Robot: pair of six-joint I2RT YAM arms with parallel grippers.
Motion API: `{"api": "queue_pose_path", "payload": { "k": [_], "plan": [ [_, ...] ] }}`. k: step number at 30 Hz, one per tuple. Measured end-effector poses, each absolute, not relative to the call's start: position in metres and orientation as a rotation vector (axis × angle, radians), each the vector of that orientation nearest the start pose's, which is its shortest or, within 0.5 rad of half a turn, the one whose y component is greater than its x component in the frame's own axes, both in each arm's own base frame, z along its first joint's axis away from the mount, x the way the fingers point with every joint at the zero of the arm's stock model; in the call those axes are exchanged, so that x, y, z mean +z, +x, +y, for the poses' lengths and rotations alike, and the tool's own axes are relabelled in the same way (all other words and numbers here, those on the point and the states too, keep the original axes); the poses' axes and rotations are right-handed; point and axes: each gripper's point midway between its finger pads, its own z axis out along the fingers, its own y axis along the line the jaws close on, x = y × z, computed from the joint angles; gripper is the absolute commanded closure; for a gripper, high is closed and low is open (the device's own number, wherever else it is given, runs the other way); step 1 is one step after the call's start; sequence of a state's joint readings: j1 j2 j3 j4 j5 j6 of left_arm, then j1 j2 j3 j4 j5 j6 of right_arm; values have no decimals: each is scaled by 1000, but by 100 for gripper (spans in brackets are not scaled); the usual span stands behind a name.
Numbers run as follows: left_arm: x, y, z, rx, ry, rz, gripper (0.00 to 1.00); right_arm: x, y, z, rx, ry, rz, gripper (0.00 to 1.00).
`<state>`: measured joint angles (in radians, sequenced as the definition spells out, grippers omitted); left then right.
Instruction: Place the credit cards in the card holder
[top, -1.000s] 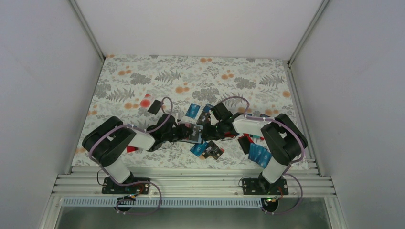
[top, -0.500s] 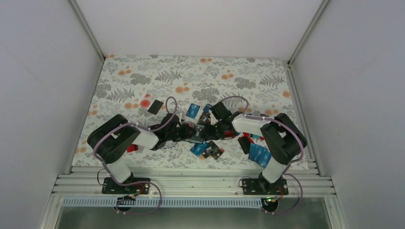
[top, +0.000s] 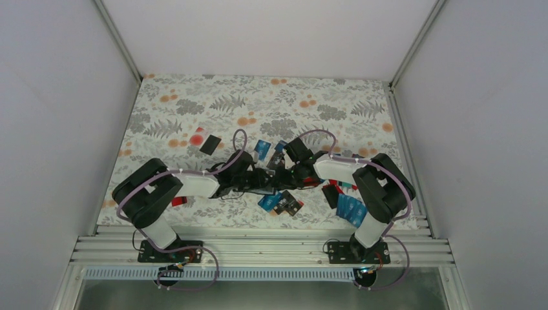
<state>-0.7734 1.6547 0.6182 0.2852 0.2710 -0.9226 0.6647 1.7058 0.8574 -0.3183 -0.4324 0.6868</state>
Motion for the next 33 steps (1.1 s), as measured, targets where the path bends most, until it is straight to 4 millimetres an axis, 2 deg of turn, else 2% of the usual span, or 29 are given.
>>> {"api": "queue_pose_path", "payload": {
  "k": [8, 11, 15, 20, 26, 30, 33],
  "plan": [
    [35, 242, -301, -979, -10, 2644, 49, 21, 233, 272, 858, -114, 2965, 80],
    [36, 241, -299, -958, 4, 2654, 41, 28, 233, 271, 852, -125, 2947, 80],
    [42, 243, -297, -933, 14, 2650, 30, 40, 237, 271, 854, -143, 2910, 80],
    [57, 244, -295, -912, 27, 2642, 23, 46, 237, 268, 839, -163, 2899, 78],
    [83, 246, -285, -850, 32, 2618, 18, 55, 236, 265, 823, -211, 2873, 64],
    [101, 247, -267, -752, 35, 2601, 19, 62, 239, 266, 817, -255, 2853, 58],
    [107, 249, -249, -682, 36, 2599, 19, 65, 242, 267, 805, -272, 2841, 49]
  ]
}}
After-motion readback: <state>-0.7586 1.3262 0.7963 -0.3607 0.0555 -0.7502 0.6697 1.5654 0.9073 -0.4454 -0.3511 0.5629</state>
